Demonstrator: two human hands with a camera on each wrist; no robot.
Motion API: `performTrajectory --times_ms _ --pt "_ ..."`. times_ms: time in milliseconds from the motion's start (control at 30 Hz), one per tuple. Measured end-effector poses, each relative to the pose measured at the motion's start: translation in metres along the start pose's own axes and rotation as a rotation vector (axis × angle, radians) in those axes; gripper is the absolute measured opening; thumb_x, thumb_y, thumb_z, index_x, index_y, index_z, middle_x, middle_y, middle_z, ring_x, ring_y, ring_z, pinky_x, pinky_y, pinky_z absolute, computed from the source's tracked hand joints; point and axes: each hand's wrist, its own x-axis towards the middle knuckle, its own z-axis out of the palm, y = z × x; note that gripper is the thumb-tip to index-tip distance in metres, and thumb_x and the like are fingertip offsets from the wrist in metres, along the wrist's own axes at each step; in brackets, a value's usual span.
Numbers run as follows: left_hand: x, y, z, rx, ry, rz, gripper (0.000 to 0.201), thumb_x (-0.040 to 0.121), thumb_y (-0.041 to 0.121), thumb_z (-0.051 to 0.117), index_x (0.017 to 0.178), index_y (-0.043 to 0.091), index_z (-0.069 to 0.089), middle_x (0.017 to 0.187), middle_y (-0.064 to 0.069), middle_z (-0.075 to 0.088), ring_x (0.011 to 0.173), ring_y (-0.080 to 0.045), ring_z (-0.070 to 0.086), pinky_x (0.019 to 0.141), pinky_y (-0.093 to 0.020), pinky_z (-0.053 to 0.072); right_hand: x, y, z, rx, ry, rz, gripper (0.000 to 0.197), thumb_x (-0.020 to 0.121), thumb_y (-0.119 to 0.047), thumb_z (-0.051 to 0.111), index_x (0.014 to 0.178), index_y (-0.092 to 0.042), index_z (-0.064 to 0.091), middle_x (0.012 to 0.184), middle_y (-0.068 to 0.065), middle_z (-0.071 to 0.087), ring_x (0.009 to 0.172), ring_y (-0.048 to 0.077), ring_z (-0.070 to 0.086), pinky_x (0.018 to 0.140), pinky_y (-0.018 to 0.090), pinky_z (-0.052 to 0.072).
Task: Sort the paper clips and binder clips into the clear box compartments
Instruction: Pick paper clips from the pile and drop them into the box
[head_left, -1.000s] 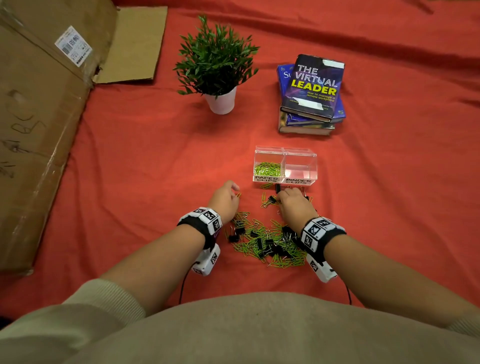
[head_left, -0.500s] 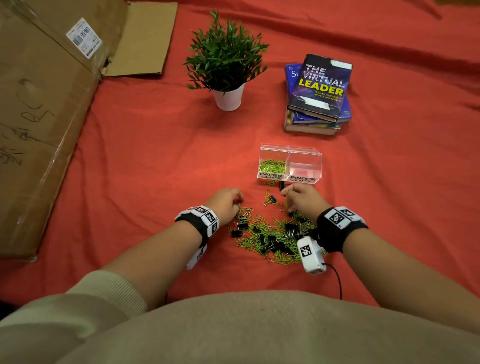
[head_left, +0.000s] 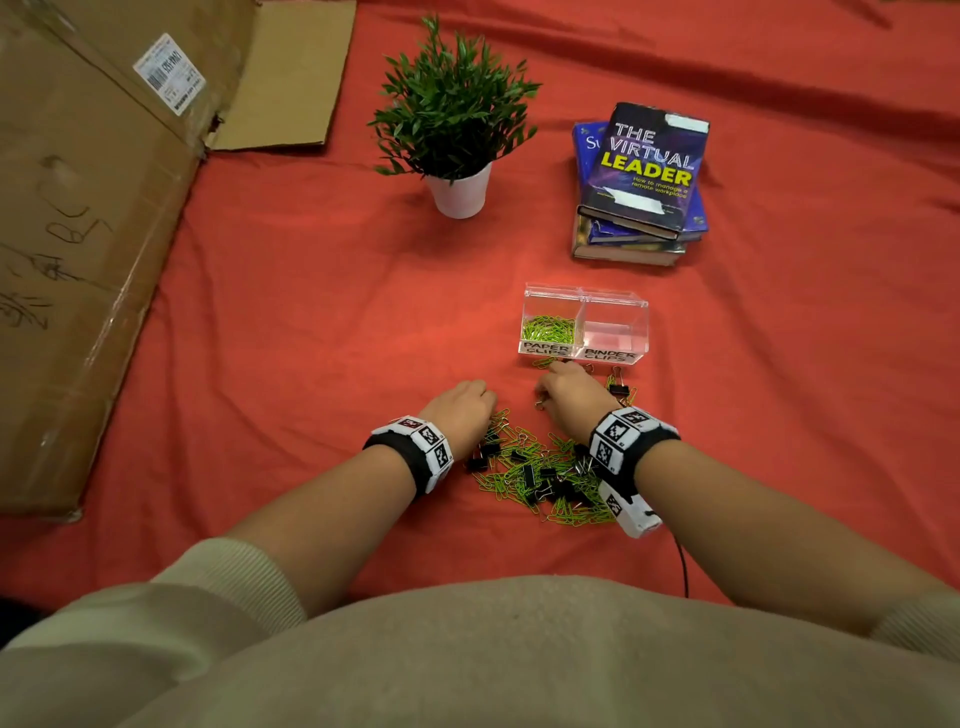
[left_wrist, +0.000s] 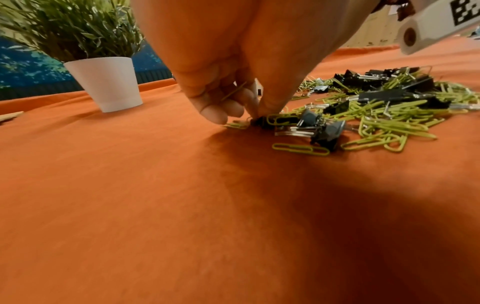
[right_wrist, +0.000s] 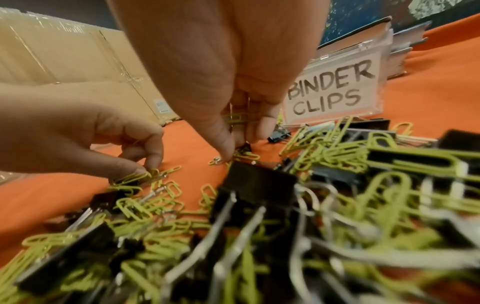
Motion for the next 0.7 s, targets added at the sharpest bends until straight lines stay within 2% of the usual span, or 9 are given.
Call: performTrajectory --times_ms 133,233,300,367,433,500,567,633,700 --pt "0.001 -0.002 0.004 -0.172 0.031 -0.056 0.017 0.090 0.015 0.048 0.104 0.006 0.054 0.108 -0.012 0.051 0.103 -0.029 0.050 0.090 -0.037 0.041 -0.010 0.011 0.003 0.023 0.046 0.017 0.017 0.088 -0.004 0.052 0.101 -0.002 0.062 0.106 0.012 0.055 0.107 0.028 0.048 0.092 0.033 0.040" --pt "0.001 -0.003 -0.003 -0.446 0.121 -0.156 0.004 0.090 0.017 0.052 0.091 0.013 0.053 0.097 -0.007 0.050 0.086 -0.023 0.051 0.082 -0.037 0.044 -0.019 0.018 0.000 0.136 0.106 0.086 0.009 0.090 -0.011 0.054 0.092 -0.005 0.060 0.100 0.009 0.053 0.102 0.024 0.047 0.091 0.032 0.038" --pt "0.003 -0.005 -0.011 -0.577 0.145 -0.224 0.006 0.090 0.017 0.056 0.086 0.016 0.051 0.088 -0.002 0.053 0.078 -0.018 0.050 0.073 -0.031 0.043 -0.025 0.023 -0.004 0.251 0.156 0.197 0.006 0.089 -0.010 0.055 0.086 -0.009 0.060 0.098 0.004 0.052 0.092 0.019 0.049 0.088 0.032 0.043" --pt "0.005 -0.008 -0.019 -0.699 0.155 -0.290 0.009 0.090 0.016 0.059 0.084 0.016 0.052 0.077 0.004 0.054 0.070 -0.014 0.049 0.065 -0.025 0.038 -0.029 0.028 -0.010 0.336 0.172 0.303 0.007 0.089 -0.010 0.054 0.084 -0.011 0.059 0.097 0.005 0.059 0.078 0.017 0.055 0.073 0.031 0.049" --pt "0.008 -0.011 -0.021 -0.783 0.173 -0.320 0.010 0.089 0.014 0.061 0.083 0.015 0.052 0.071 0.009 0.050 0.065 -0.009 0.046 0.062 -0.024 0.036 -0.032 0.029 -0.015 0.439 0.168 0.369 0.006 0.090 -0.011 0.054 0.086 -0.014 0.059 0.090 0.004 0.064 0.068 0.017 0.057 0.059 0.028 0.048" --pt "0.011 -0.015 -0.020 -0.910 0.188 -0.341 0.014 0.088 0.010 0.061 0.081 0.017 0.052 0.070 0.009 0.049 0.062 -0.007 0.045 0.063 -0.024 0.038 -0.030 0.027 -0.018 0.575 0.176 0.387 0.009 0.090 -0.011 0.054 0.090 -0.016 0.061 0.086 0.004 0.064 0.066 0.016 0.057 0.054 0.026 0.045" --pt "0.012 -0.017 -0.021 -1.047 0.187 -0.355 0.019 0.088 0.004 0.059 0.083 0.021 0.053 0.071 0.006 0.050 0.061 -0.008 0.045 0.065 -0.026 0.040 -0.025 0.020 -0.021 0.770 0.151 0.409 0.018 0.091 -0.008 0.048 0.089 -0.020 0.061 0.078 0.004 0.062 0.063 0.017 0.055 0.058 0.030 0.049" --pt "0.011 -0.019 -0.023 -1.104 0.168 -0.369 0.018 0.090 0.001 0.054 0.095 0.018 0.057 0.071 0.005 0.050 0.059 -0.009 0.045 0.059 -0.024 0.039 -0.019 0.013 -0.022 0.885 0.139 0.443 0.026 0.092 -0.007 0.042 0.081 -0.022 0.061 0.072 0.004 0.060 0.064 0.020 0.056 0.068 0.039 0.053" --pt "0.010 -0.019 -0.025 -1.132 0.132 -0.424 0.023 0.092 0.000 0.045 0.100 0.017 0.058 0.070 0.003 0.050 0.056 -0.011 0.046 0.052 -0.023 0.038 -0.015 0.005 -0.023 0.804 0.137 0.435 0.025 0.093 -0.009 0.041 0.081 -0.018 0.061 0.073 0.004 0.061 0.063 0.020 0.055 0.066 0.040 0.054"
